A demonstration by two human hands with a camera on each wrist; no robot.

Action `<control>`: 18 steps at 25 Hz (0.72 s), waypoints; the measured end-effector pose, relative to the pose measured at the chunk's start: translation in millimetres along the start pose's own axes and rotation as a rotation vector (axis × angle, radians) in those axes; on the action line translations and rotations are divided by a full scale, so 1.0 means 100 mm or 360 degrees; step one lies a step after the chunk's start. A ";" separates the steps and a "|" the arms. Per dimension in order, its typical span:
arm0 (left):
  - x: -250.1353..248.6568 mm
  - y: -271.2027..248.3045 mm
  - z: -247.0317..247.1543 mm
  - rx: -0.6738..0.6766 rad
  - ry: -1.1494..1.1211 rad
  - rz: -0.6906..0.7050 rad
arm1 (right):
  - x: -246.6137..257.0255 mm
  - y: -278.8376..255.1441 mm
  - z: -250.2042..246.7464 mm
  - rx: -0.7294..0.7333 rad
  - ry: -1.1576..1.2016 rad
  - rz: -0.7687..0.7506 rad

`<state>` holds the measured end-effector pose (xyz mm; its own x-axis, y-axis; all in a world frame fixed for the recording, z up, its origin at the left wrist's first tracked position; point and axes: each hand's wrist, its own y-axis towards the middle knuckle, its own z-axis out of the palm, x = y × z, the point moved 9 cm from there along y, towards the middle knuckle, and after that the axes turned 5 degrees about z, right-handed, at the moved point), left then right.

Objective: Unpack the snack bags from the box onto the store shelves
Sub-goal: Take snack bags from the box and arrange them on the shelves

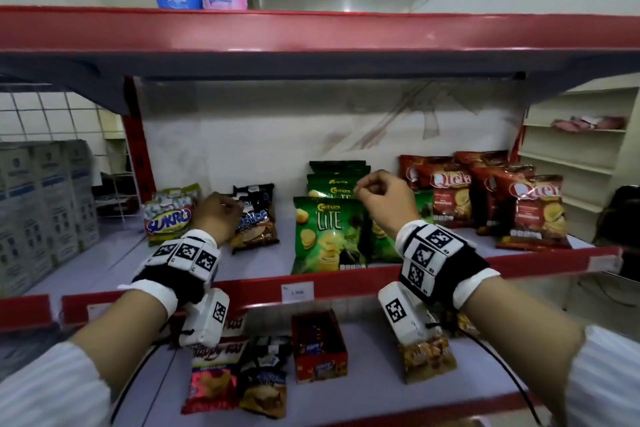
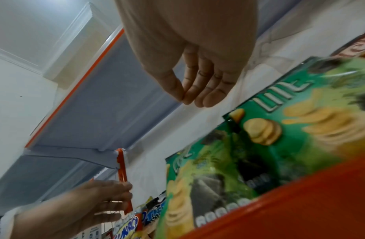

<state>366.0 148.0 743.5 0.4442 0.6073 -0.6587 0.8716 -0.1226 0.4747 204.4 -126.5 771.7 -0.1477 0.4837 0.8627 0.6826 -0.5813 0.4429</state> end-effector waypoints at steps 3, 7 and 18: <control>-0.17 -0.24 0.12 -0.0186 -0.0310 0.0043 | -0.33 -0.10 -0.22 0.0011 0.0019 0.0066; -0.44 -0.79 0.37 -0.0367 -0.0604 0.0072 | -0.64 -0.29 -0.47 0.0041 0.0061 0.0019; -0.22 -2.52 1.85 0.0137 -0.0746 -0.0024 | -1.99 -1.39 -0.34 0.0375 0.0071 0.0220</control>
<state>174.9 20.3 529.8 0.4597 0.1924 -0.8670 0.8840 -0.1928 0.4259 114.5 -164.9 546.7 -0.0696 0.3780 0.9232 0.8455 -0.4688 0.2557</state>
